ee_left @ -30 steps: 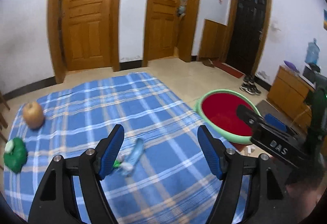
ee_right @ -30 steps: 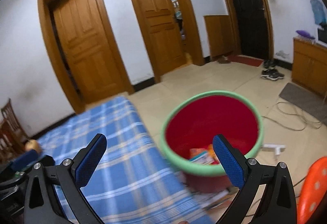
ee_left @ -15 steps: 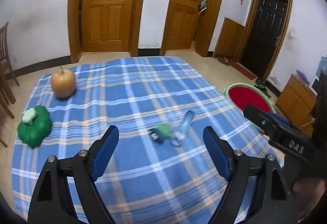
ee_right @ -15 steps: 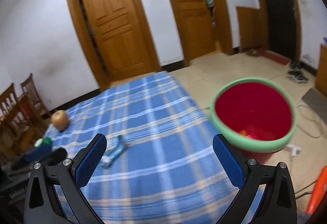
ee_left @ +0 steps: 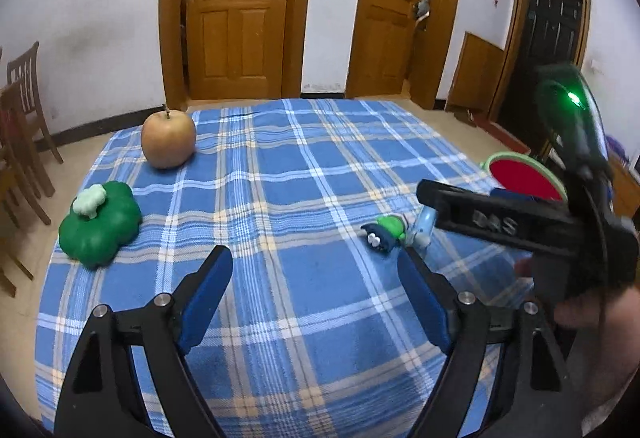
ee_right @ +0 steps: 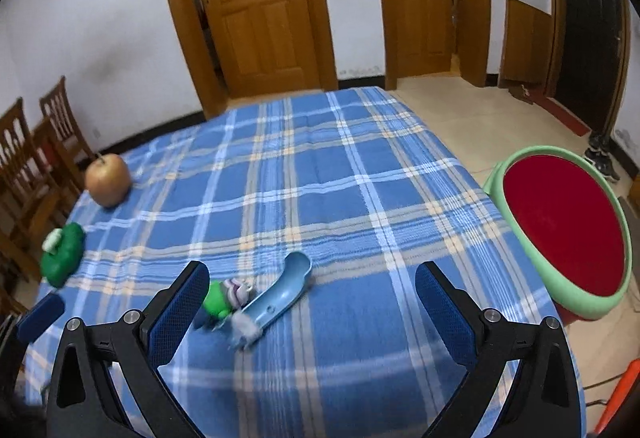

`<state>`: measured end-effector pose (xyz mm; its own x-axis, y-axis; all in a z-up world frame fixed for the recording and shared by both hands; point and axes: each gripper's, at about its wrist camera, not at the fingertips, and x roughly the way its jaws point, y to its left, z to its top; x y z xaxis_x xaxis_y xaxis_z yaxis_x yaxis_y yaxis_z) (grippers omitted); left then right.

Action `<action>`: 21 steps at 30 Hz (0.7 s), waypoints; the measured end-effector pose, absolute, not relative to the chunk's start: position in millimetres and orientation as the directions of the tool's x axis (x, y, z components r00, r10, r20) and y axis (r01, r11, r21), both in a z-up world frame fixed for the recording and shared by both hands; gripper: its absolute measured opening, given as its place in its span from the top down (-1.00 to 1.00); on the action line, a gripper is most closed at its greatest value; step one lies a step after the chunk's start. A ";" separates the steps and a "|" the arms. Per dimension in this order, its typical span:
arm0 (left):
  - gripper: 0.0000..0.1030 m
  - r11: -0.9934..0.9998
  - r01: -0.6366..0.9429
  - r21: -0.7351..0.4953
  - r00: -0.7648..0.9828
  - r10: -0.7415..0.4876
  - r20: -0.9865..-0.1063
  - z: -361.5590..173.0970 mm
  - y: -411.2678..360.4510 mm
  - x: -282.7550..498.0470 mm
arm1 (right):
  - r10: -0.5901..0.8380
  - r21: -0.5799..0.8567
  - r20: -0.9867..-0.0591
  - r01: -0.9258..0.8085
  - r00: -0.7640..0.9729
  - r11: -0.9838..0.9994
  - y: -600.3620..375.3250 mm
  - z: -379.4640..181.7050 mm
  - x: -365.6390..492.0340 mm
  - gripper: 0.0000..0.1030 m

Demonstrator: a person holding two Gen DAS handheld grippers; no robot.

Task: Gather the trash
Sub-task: 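Grasp the green toy figure with the left tool while the right tool grasps the blue piece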

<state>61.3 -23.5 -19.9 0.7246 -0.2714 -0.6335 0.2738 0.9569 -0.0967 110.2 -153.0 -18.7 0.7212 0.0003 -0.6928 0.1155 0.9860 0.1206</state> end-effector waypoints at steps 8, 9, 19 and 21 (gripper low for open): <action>-0.73 0.932 0.349 -0.097 0.689 -0.325 -0.648 -23.7 -34.3 64.3 | 0.034 0.167 -0.759 0.145 0.651 0.975 -159.6 -42.3 124.0 0.86; -0.73 0.927 0.358 -0.112 0.681 -0.341 -0.648 -24.0 -34.0 66.6 | 0.052 0.190 -0.755 0.142 0.653 0.971 -162.7 -42.8 123.6 0.88; -0.63 0.850 0.489 -0.198 0.577 -0.485 -0.657 -12.4 -59.0 106.9 | 0.088 0.246 -0.748 0.151 0.658 0.957 -172.2 -43.3 128.2 0.94; -0.62 0.830 0.525 -0.187 0.563 -0.504 -0.655 -12.1 -65.0 110.3 | 0.085 0.245 -0.748 0.154 0.659 0.957 -172.0 -42.8 128.5 0.96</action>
<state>110.3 -65.0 -12.1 0.5631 -0.5037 -0.6552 0.5249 0.8303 -0.1872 128.5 -172.0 -42.8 0.6585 0.0853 -0.7477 0.1536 0.9574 0.2445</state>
